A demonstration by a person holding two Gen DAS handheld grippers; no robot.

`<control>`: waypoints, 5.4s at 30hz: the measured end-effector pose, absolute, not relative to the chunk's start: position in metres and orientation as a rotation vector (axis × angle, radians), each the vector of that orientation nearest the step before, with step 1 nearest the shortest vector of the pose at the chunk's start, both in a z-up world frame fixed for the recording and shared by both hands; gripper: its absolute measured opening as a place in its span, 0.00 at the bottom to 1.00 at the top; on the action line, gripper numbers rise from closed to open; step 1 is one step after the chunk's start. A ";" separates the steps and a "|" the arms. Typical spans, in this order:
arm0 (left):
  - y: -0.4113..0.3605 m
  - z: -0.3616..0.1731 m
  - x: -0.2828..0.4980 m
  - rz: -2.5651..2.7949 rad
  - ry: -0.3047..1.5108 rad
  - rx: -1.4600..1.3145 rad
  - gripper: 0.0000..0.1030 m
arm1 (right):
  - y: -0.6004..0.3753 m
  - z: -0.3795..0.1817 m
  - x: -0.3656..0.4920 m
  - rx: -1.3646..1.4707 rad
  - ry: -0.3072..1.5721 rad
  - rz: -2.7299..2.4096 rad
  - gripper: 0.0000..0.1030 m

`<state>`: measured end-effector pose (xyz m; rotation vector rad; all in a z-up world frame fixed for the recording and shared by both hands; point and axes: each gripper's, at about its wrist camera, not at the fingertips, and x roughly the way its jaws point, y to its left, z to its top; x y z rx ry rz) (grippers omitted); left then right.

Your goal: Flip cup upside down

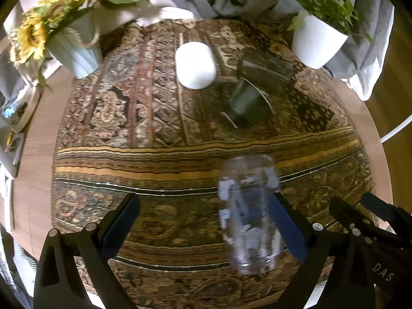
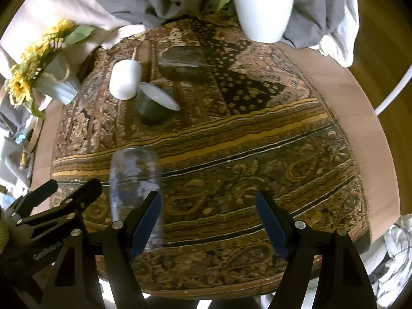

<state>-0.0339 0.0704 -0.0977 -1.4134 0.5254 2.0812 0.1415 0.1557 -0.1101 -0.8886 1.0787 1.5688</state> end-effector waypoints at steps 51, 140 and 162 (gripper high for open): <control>0.108 -0.096 -0.026 2.119 0.461 -1.323 0.70 | 0.184 -0.123 0.174 -0.905 1.075 1.618 0.74; -0.050 -0.026 0.051 2.224 0.492 -1.120 0.99 | 0.035 -0.048 0.135 -0.845 0.893 1.670 0.76; -0.051 -0.028 0.048 2.215 0.503 -1.125 0.99 | 0.037 -0.049 0.134 -0.850 0.890 1.663 0.76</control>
